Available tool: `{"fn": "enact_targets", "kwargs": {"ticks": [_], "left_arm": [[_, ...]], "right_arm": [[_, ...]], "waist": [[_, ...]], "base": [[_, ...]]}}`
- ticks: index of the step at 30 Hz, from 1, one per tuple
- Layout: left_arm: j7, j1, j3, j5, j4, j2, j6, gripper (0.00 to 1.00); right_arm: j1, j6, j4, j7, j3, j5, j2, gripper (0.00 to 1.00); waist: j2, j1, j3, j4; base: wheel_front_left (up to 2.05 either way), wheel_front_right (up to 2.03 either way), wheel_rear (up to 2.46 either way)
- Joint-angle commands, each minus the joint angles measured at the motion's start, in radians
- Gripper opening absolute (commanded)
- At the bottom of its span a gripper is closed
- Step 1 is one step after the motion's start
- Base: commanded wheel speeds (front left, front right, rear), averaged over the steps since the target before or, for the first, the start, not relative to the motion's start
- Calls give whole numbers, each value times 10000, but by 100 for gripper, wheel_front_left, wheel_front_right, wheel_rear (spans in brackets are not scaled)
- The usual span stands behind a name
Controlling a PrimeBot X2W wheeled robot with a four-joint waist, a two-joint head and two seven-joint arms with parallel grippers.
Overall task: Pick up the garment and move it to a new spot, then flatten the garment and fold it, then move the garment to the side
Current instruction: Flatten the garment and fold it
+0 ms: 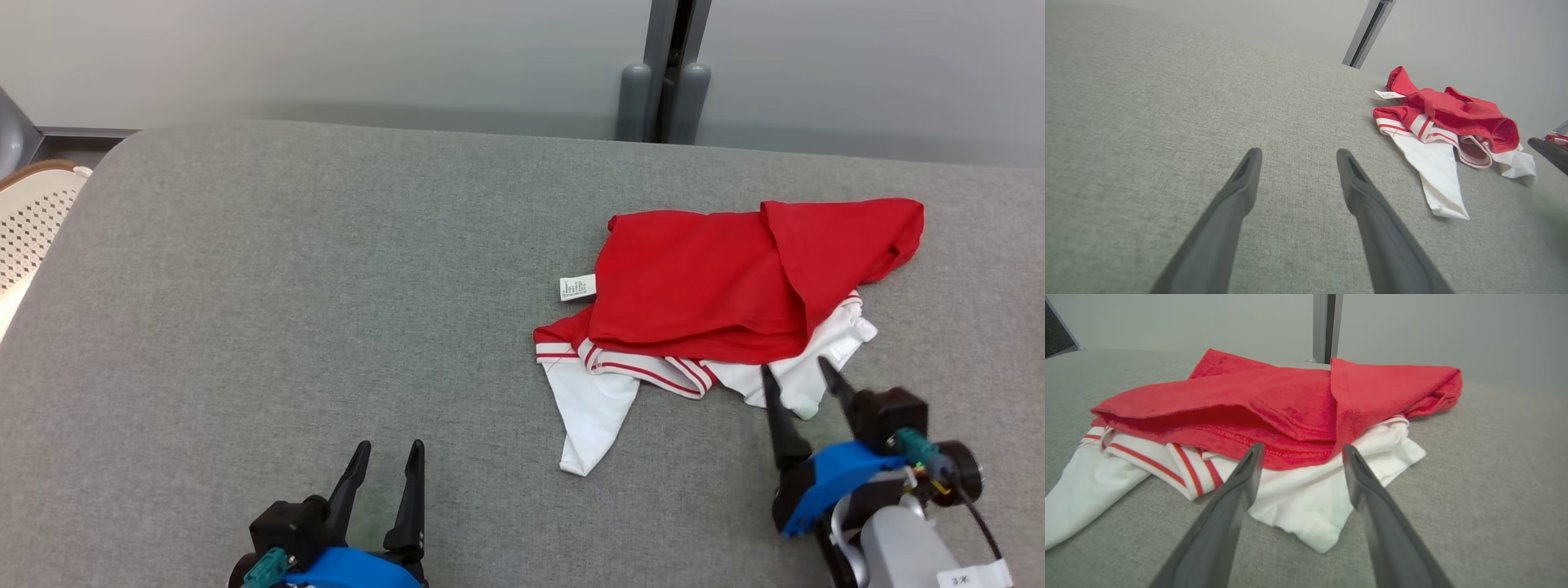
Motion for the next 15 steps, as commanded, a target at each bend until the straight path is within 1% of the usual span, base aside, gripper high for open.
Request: {"fn": "enact_targets", "kwargs": {"ticks": [1,5,9,13,15], "left_arm": [[-49,-7,24,-23,-51,2,-15,100],[-49,150,62,27,-10,2,-15,100],[-49,177,98,102,27,2,-15,100],[-49,84,78,102,28,2,-15,100],[-49,30,60,112,39,2,-15,100]], "right_arm": [[223,0,-23,-31,138,13,16,100],[580,0,221,-32,472,-70,22,100],[425,0,577,-32,249,-347,-104,100],[53,0,915,-31,1,-936,-133,100],[-74,0,1303,-23,-69,-1261,-114,100]], "waist": [[0,-1,-12,14],[0,-1,-34,72],[0,-1,8,146],[0,-1,125,226],[0,-1,175,263]], "base": [[0,0,0],[0,0,0],[0,0,0],[0,0,0],[0,0,0]]}}
